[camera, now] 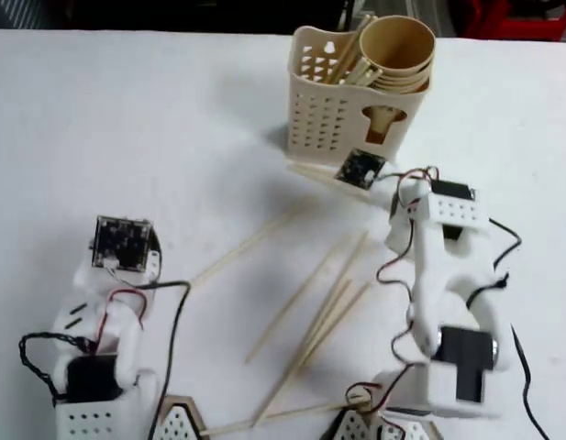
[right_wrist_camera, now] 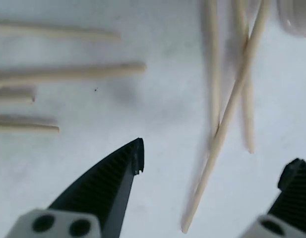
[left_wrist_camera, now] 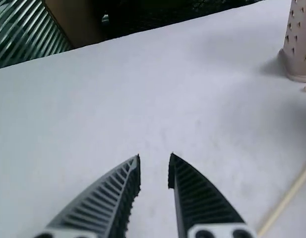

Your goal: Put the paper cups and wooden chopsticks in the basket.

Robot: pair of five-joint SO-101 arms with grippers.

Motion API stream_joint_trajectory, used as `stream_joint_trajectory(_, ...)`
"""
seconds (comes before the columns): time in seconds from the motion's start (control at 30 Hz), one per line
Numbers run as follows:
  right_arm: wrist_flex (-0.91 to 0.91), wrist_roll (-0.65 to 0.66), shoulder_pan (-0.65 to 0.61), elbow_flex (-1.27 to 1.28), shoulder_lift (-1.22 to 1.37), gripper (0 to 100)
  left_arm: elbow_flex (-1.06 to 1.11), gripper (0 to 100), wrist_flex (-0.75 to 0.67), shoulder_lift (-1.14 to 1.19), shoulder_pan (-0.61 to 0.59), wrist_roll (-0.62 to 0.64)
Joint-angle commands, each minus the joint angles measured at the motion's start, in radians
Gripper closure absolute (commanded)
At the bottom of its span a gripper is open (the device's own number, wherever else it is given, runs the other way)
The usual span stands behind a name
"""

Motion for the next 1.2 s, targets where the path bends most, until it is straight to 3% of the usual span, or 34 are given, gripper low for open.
stream_joint_trajectory(0.0, -0.01, 0.009, -0.013, -0.104, 0.077, 58.0, 0.02, 89, -0.023, -0.076, -0.013, -0.003)
stream_joint_trajectory(0.33, -0.01, 0.009, -0.015, -0.299, 0.326, 58.6, 0.025, 89, -0.023, -0.076, -0.013, -0.003)
stream_joint_trajectory(0.7, -0.008, 0.009, -0.071, -0.351, 0.452, 84.7, 0.025, 89, -0.023, -0.076, -0.013, -0.003)
stream_joint_trajectory(1.03, 0.104, 0.009, -0.074, -0.354, 0.438, 88.9, 0.025, 89, -0.023, -0.076, -0.013, -0.005)
stream_joint_trajectory(1.17, 0.137, 0.009, -0.076, -0.35, 0.415, 96.2, 0.025, 89, -0.023, -0.076, -0.013, -0.005)
